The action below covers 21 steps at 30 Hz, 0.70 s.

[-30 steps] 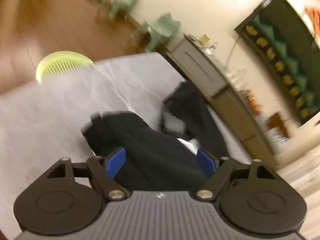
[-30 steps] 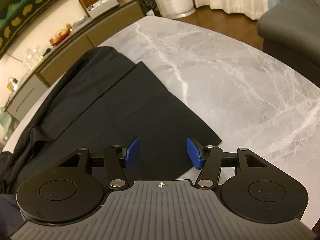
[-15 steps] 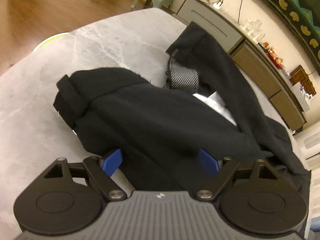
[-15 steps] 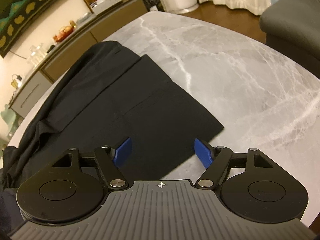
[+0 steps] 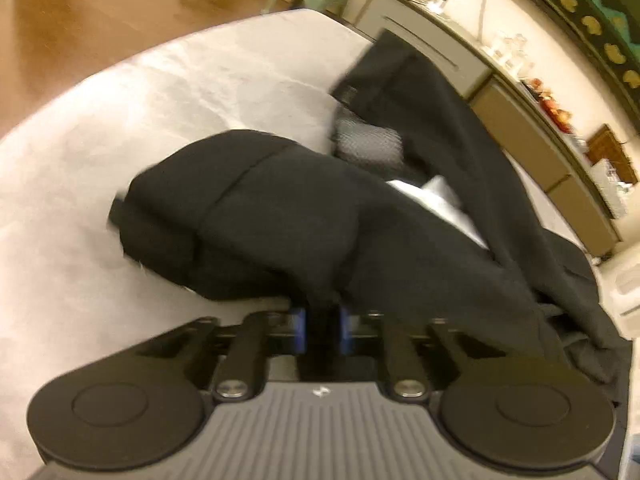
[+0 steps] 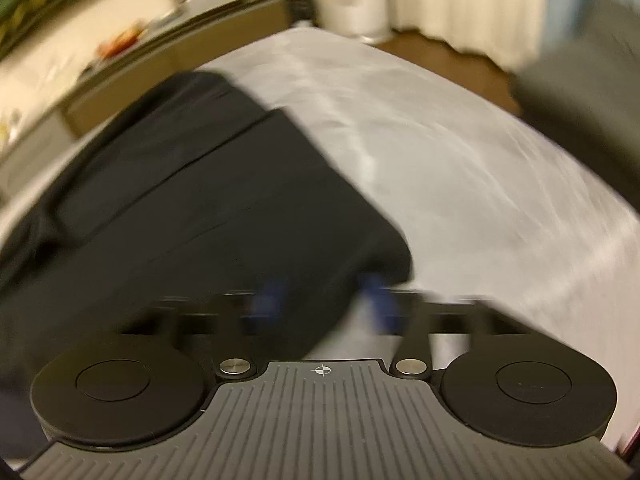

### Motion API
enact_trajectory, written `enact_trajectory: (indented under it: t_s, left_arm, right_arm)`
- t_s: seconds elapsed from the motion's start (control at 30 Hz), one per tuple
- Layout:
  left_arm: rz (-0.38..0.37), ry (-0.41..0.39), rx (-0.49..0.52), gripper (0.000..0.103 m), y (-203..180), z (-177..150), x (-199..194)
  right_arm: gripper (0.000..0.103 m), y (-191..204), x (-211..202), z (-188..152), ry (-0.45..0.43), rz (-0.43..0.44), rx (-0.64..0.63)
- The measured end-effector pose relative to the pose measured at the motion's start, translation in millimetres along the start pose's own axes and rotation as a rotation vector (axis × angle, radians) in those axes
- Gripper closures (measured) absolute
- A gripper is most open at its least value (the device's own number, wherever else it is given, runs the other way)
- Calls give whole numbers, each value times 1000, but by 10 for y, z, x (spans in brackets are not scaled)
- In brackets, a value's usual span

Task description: Fold clothes

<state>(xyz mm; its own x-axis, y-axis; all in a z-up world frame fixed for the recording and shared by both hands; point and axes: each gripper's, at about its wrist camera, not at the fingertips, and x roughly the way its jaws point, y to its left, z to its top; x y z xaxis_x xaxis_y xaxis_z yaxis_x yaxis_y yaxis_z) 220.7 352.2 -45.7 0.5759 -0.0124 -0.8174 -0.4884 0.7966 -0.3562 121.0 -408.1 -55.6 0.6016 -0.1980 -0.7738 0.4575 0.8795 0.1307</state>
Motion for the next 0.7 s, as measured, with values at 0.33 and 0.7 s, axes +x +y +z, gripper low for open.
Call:
enact_trajectory:
  t_s: [0.33,0.7]
  left_arm:
    - [-536,-380,11,97,120,362,-1203]
    - [-173,-7,-45,94,869,-517,-736]
  right_arm:
    - [103,-116,-845,414,-444,212,160]
    - [103,-360,-540,-51,-110,151,115]
